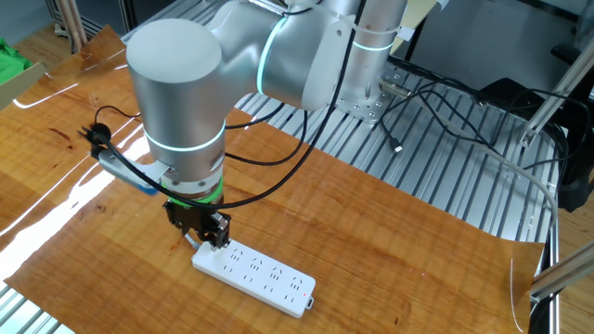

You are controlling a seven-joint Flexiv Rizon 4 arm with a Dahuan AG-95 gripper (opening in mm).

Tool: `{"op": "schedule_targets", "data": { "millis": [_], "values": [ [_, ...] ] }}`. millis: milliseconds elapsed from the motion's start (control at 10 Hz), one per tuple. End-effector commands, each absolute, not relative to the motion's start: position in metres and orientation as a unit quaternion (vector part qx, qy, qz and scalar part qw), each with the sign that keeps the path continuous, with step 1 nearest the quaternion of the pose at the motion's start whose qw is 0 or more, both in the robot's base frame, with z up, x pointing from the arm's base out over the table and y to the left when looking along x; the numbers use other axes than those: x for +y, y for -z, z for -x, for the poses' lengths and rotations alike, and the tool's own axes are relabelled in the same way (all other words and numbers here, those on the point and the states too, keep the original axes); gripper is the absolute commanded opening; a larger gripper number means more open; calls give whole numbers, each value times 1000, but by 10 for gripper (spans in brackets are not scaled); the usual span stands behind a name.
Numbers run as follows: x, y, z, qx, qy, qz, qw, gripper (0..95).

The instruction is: Turn off the power strip by pressing the button

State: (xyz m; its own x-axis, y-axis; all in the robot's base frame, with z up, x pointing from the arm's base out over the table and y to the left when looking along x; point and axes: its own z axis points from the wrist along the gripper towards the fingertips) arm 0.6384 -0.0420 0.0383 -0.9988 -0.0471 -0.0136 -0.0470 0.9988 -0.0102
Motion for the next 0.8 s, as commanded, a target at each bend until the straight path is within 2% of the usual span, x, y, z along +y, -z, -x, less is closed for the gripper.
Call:
{"op": "schedule_targets", "data": {
  "millis": [100, 800],
  "values": [
    [-38, -40, -637, 1000, 5, 26, 7, 570],
    [-38, -37, -640, 999, 15, 37, 11, 570]
  ]
}}
